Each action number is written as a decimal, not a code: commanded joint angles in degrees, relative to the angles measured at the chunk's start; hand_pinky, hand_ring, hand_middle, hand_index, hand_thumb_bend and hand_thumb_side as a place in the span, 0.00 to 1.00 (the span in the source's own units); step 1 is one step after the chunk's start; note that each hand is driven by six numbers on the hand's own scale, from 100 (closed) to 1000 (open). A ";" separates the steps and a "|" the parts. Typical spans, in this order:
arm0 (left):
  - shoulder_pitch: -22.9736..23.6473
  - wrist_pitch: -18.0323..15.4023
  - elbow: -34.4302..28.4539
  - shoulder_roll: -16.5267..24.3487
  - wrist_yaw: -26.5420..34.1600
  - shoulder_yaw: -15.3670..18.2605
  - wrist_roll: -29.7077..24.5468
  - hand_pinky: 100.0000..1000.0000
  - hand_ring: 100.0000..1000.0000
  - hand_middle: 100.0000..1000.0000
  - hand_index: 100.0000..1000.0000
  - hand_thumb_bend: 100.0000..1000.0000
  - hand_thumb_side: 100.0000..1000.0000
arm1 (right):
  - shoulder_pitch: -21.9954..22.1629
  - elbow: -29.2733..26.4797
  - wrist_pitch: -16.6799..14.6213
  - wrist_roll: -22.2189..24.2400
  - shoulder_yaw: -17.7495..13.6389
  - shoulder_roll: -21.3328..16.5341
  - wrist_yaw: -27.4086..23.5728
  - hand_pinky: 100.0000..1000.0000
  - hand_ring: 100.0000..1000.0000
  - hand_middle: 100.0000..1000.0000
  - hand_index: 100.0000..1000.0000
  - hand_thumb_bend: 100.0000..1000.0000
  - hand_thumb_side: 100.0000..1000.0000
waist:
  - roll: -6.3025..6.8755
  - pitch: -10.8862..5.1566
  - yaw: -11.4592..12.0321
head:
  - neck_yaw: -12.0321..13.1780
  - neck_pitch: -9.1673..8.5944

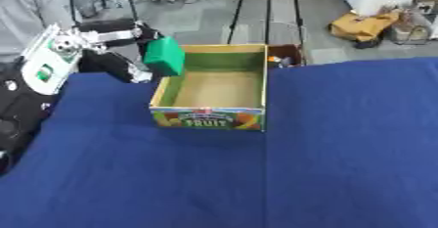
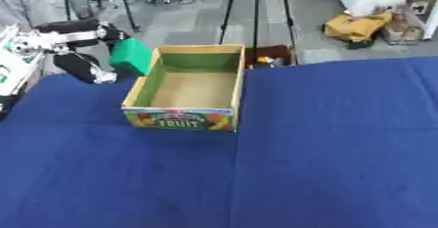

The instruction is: Pick up objects on the table and place them in the box.

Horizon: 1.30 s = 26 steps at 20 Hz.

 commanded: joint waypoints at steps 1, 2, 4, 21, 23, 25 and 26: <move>-1.94 -1.57 0.36 0.64 0.07 0.30 -0.25 0.59 0.45 0.38 0.48 0.00 0.35 | -1.19 -1.16 -0.24 0.32 0.19 -0.44 -0.54 0.84 0.89 0.49 0.81 0.00 0.99 | -0.01 -0.76 -0.49 | 0.89 -1.29; -2.25 -1.53 0.57 0.40 -0.09 0.26 0.22 0.58 0.44 0.38 0.48 0.00 0.35 | -1.33 -1.16 -0.27 0.39 0.22 -0.43 -0.60 0.84 0.89 0.49 0.81 0.00 0.98 | 0.08 -0.54 -0.79 | 1.03 -1.53; -2.91 -1.48 1.08 -0.15 -0.32 0.27 1.29 0.58 0.44 0.37 0.47 0.00 0.35 | -1.63 -1.16 -0.33 0.57 0.32 -0.33 -0.74 0.84 0.89 0.49 0.81 0.00 0.98 | 0.24 -0.12 -1.35 | 1.56 -1.94; -4.17 -4.73 9.84 -4.16 -5.16 0.66 16.69 0.59 0.45 0.38 0.50 0.00 0.43 | -2.99 -1.16 -0.55 1.70 0.63 0.48 -1.60 0.84 0.90 0.48 0.82 0.00 0.98 | 1.12 3.22 -4.51 | 3.93 -4.82; -4.17 -5.41 10.85 -4.39 -6.13 0.76 17.76 0.59 0.46 0.39 0.51 0.00 0.43 | -3.08 -1.16 -0.46 1.81 0.69 0.56 -1.72 0.85 0.90 0.48 0.82 0.00 0.98 | 1.26 3.54 -4.75 | 4.04 -5.11; -4.28 -5.91 11.75 -4.56 -7.41 1.01 18.88 0.60 0.46 0.39 0.51 0.00 0.43 | -3.21 -1.16 -0.43 1.93 0.73 0.61 -1.83 0.85 0.90 0.47 0.82 0.00 0.98 | 1.40 3.81 -5.01 | 4.24 -5.36; -4.33 -6.16 12.09 -4.63 -7.95 1.06 19.36 0.60 0.46 0.39 0.51 0.00 0.43 | -3.23 -1.16 -0.43 1.97 0.73 0.62 -1.87 0.85 0.90 0.47 0.82 0.00 0.98 | 1.43 3.86 -5.06 | 4.28 -5.41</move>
